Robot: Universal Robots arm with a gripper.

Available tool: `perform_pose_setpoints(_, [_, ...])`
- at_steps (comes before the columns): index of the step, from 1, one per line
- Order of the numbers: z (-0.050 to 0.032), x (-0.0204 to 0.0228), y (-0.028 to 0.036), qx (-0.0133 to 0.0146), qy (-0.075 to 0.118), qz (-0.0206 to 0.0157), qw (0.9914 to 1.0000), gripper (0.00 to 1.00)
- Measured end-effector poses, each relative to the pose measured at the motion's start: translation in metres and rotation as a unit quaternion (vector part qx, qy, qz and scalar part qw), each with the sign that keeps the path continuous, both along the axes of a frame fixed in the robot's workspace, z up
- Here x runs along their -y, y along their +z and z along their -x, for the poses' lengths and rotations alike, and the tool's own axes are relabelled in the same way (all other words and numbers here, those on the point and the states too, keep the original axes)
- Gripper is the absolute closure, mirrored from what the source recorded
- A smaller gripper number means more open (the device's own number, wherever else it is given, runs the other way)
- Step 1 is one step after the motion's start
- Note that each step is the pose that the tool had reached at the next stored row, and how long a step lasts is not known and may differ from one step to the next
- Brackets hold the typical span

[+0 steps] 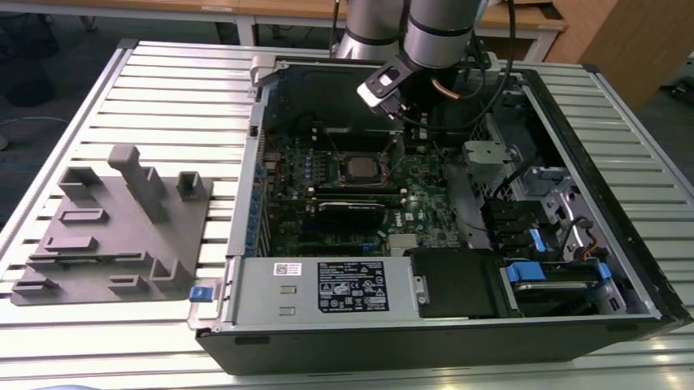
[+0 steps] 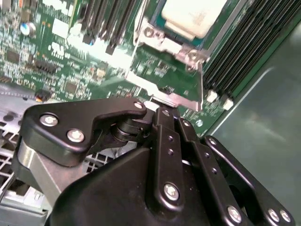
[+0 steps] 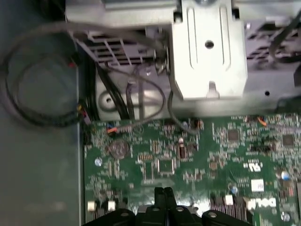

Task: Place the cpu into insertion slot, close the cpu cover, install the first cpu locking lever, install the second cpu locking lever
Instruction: 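Close the cpu cover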

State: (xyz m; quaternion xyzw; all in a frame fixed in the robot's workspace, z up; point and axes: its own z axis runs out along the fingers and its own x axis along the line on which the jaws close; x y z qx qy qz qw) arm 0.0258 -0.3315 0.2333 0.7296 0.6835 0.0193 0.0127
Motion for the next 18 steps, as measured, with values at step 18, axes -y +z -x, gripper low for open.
perform_pose_setpoints(18, [0.0307, 0.0, -0.0014, 0.0009, 0.0, 0.0, 1.0, 0.89])
